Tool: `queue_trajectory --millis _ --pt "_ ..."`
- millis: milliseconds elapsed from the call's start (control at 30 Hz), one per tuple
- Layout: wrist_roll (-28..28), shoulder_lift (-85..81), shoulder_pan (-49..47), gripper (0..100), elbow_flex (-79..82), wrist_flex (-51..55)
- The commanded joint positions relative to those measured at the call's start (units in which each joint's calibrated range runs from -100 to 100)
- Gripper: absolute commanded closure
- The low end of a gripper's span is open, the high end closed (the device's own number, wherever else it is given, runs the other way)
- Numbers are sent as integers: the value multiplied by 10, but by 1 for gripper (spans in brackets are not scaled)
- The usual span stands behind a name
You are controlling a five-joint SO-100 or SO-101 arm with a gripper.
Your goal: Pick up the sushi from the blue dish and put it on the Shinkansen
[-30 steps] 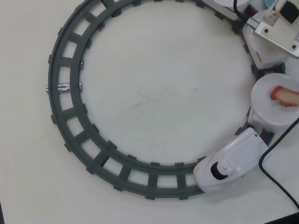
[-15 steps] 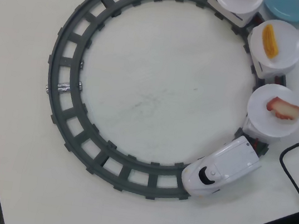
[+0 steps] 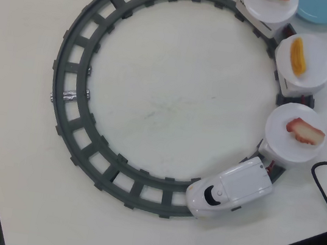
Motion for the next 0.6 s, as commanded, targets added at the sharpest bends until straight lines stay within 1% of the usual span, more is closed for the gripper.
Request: queue_trajectory --millis 0,100,200,267,300,400,567 --pt "4 -108 101 70 89 -61" --pt "4 -191 151 81 210 -121" --pt "1 -277 187 93 332 -154" --pt "3 -339 201 98 408 -167" --pt "4 -370 203 99 445 -169" --pt "4 -455 206 98 532 -170" --pt "4 -432 206 98 566 -187"
